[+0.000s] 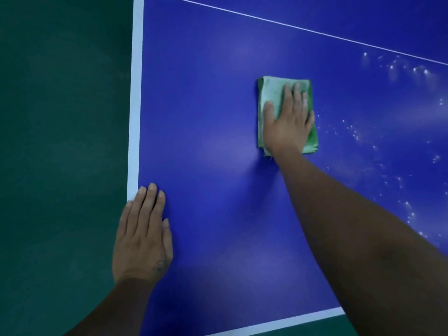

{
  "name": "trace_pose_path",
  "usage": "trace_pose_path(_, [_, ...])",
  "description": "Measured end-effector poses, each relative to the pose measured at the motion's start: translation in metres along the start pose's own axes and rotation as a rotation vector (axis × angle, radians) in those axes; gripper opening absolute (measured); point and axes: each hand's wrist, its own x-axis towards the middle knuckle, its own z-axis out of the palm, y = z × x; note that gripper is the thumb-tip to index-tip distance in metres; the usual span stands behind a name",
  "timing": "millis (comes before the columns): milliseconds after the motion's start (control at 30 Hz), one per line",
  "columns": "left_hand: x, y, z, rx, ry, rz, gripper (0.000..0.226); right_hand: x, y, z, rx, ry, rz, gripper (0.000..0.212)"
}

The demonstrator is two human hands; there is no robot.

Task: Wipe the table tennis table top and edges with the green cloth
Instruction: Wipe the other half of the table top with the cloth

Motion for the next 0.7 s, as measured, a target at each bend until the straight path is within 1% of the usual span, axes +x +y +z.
trace_pose_path(100, [0.001,0.0,-0.002,0.011,-0.008,0.0,0.06,-0.02,-0.028,0.007,-0.013,0.031,0.188,0.072])
trace_pose_path(133, [0.001,0.0,-0.003,0.015,-0.012,-0.001,0.06,-0.036,-0.041,0.011,-0.012,0.042,0.21,0.073])
trace_pose_path(167, [0.002,0.0,-0.004,0.021,-0.016,-0.002,0.061,-0.055,-0.054,0.015,-0.003,0.046,0.189,0.073])
trace_pose_path(233, [0.003,0.002,-0.005,0.03,-0.015,-0.004,0.06,-0.097,-0.072,0.021,0.019,0.042,0.046,0.074])
trace_pose_path(300, [0.003,0.003,-0.007,0.024,0.002,0.007,0.059,-0.128,-0.067,0.023,0.021,0.042,-0.14,0.073])
trace_pose_path(400, [0.004,0.002,-0.007,0.006,0.036,0.02,0.058,-0.129,-0.021,0.02,0.02,0.052,-0.391,0.073])
trace_pose_path(433, [0.003,0.002,-0.006,0.003,0.046,0.021,0.057,-0.121,-0.002,0.017,0.003,0.052,-0.42,0.073])
trace_pose_path(467, [0.002,0.003,-0.006,0.001,0.057,0.018,0.057,-0.108,0.015,0.014,-0.015,0.049,-0.398,0.073])
trace_pose_path(500, [0.002,0.004,-0.006,0.001,0.067,0.015,0.057,-0.094,0.03,0.011,-0.021,0.039,-0.335,0.074])
trace_pose_path(567, [0.002,0.004,-0.005,0.006,0.082,0.02,0.056,-0.066,0.052,0.005,-0.002,0.013,-0.166,0.076])
trace_pose_path(633, [0.002,0.005,-0.006,0.02,0.093,0.034,0.055,-0.053,0.061,0.005,0.015,0.017,-0.048,0.077])
trace_pose_path(700, [0.002,0.006,-0.006,0.038,0.096,0.035,0.054,-0.062,0.055,0.006,0.015,0.033,0.014,0.077])
